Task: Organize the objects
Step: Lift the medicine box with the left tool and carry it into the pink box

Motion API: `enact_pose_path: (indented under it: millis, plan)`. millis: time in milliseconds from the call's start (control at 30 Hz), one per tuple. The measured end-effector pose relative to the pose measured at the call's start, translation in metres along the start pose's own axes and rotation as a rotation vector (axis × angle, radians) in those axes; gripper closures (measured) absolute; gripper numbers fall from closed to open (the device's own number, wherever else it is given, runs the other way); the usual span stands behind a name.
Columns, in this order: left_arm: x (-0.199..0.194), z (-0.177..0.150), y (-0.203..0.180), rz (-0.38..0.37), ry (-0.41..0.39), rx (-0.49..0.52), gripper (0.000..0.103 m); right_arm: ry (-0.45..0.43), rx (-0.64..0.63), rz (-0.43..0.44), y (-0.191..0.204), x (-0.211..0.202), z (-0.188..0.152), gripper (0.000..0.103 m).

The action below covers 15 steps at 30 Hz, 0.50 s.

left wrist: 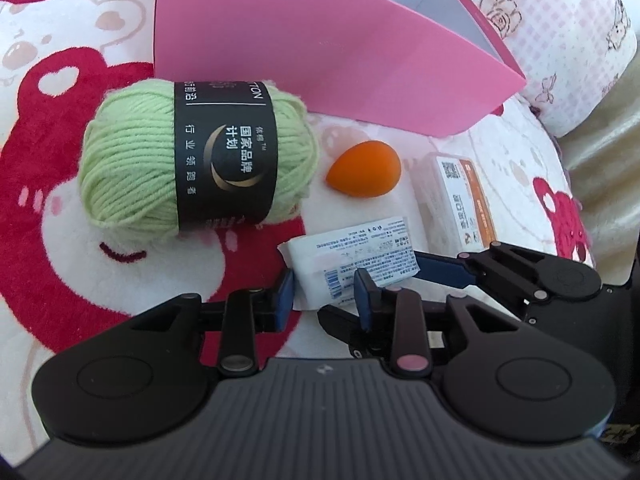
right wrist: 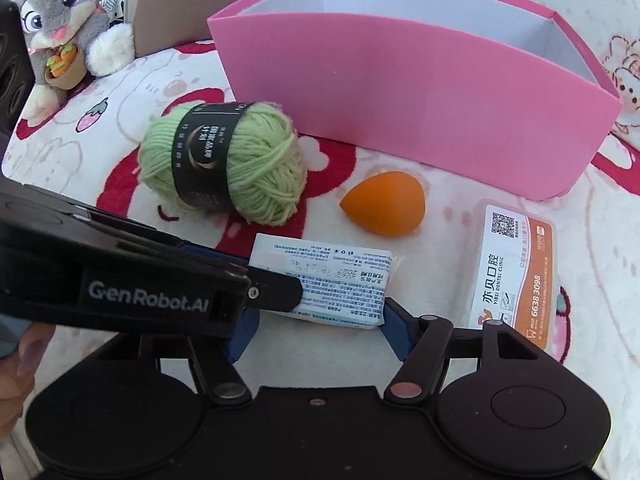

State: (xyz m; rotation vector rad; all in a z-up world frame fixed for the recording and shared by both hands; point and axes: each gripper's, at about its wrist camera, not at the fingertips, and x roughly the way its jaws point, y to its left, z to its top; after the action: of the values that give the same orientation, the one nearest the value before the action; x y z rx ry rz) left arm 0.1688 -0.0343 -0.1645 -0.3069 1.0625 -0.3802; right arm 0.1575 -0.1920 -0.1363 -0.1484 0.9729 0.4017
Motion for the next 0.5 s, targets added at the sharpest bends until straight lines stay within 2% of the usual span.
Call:
enact_pose_path:
  millis: [200, 333, 500]
  plan:
    - [-0.012, -0.001, -0.005, -0.016, 0.000, -0.017, 0.073, -0.003, 0.002, 0.004, 0.005, -0.013, 0.003, 0.032]
    - [-0.030, -0.001, -0.010, -0.045, -0.009, 0.004, 0.071, 0.006, 0.051, 0.014, 0.005, -0.029, 0.007, 0.031]
    - [-0.052, -0.003, -0.019, -0.065, -0.022, 0.043, 0.068, -0.019, 0.053, 0.025, 0.009, -0.051, 0.008, 0.031]
